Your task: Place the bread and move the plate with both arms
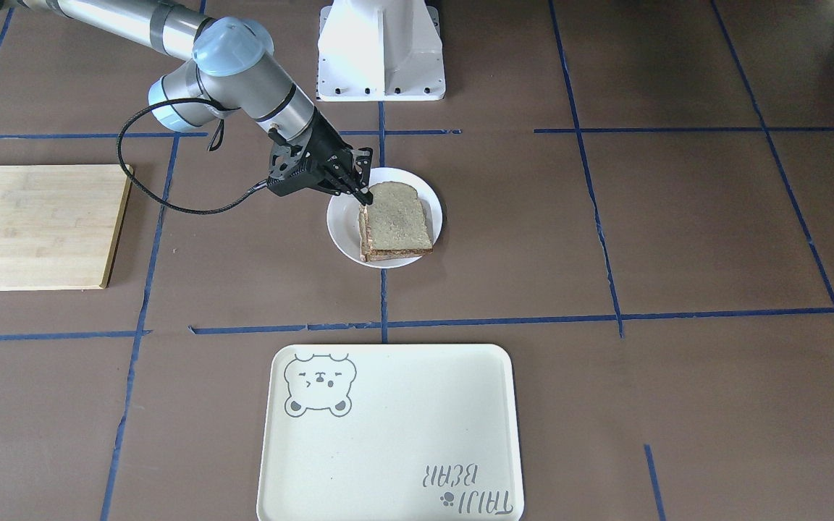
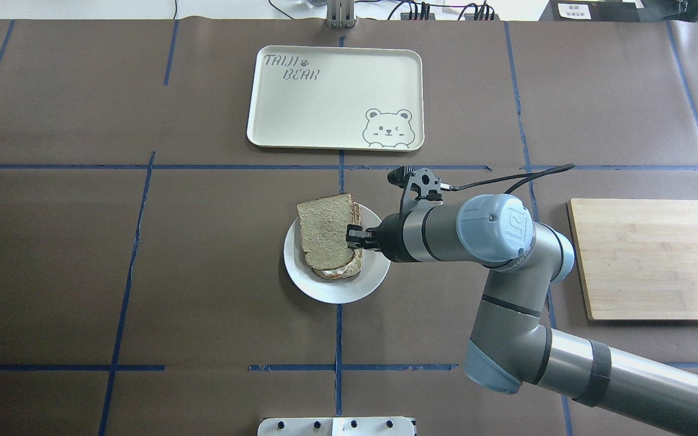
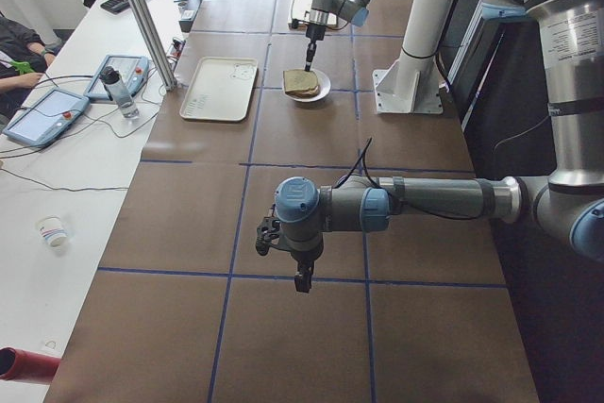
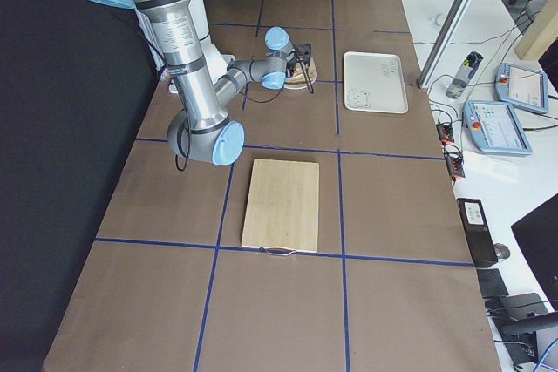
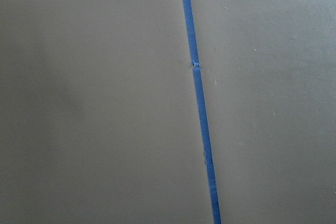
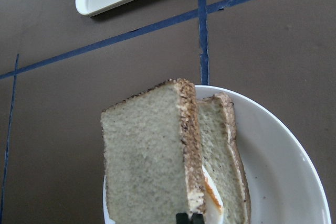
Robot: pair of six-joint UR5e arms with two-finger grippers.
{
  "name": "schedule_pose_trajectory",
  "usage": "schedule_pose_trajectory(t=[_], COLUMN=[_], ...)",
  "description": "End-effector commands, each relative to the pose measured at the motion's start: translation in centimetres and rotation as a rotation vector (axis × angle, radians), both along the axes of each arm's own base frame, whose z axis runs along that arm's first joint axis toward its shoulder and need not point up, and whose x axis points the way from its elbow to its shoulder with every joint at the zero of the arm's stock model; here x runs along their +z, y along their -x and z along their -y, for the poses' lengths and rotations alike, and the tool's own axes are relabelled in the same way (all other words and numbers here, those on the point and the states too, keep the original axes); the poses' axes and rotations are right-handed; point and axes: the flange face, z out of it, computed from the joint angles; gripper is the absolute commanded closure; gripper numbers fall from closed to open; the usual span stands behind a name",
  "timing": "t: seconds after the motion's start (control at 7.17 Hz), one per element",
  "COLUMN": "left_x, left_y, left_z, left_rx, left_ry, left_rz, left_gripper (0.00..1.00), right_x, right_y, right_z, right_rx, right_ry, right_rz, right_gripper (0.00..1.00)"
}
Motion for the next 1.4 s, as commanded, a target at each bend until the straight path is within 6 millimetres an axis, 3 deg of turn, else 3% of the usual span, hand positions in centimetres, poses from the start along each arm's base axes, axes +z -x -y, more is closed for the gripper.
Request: schedule_pose_trajectory(t=[0.0,0.14,0.28,0.42,0.7,0.84,1.12,1.26], left_x=[0.0,0.1,0.1,0.1,0.0,-0.1,-0.4,-0.5], left_y=[0.0,0.0,0.0,0.0,0.0,0.0,0.0,0.0], left_z=[0.0,0.0,0.0,0.0,0.0,0.0,0.1,0.3], left_rx=[0.0,0.0,0.0,0.0,0.0,0.0,-0.001,-0.002], left_ry=[0.0,0.001,0.001,0.001,0.0,-0.002,-0.007,-0.011], left_rz=[0.0,0.0,0.0,0.0,0.0,0.0,0.0,0.001], left_gripper=[0.0,0.0,0.0,0.0,0.0,0.0,0.0,0.0], right_x=[0.9,0.9,0.6,0.8,1.0,1.8,2.9,4.9], right_y=[0.1,0.1,0.1,0.2,-0.5,-2.2,-7.8,-11.0], right_z=[-0.4,-0.3,-0.4,-0.4,0.5,2.7,8.1,10.5], right_rx=[-0.004,-0.001,-0.002,-0.003,-0.008,-0.035,-0.08,-0.143], right_ry=[0.009,0.015,0.016,0.016,0.026,0.07,0.147,0.114], right_rz=[-0.01,-0.011,-0.006,-0.011,-0.026,-0.073,-0.187,-0.275], right_gripper=[0.97,0.91,0.52,0.01,0.0,0.0,0.0,0.0])
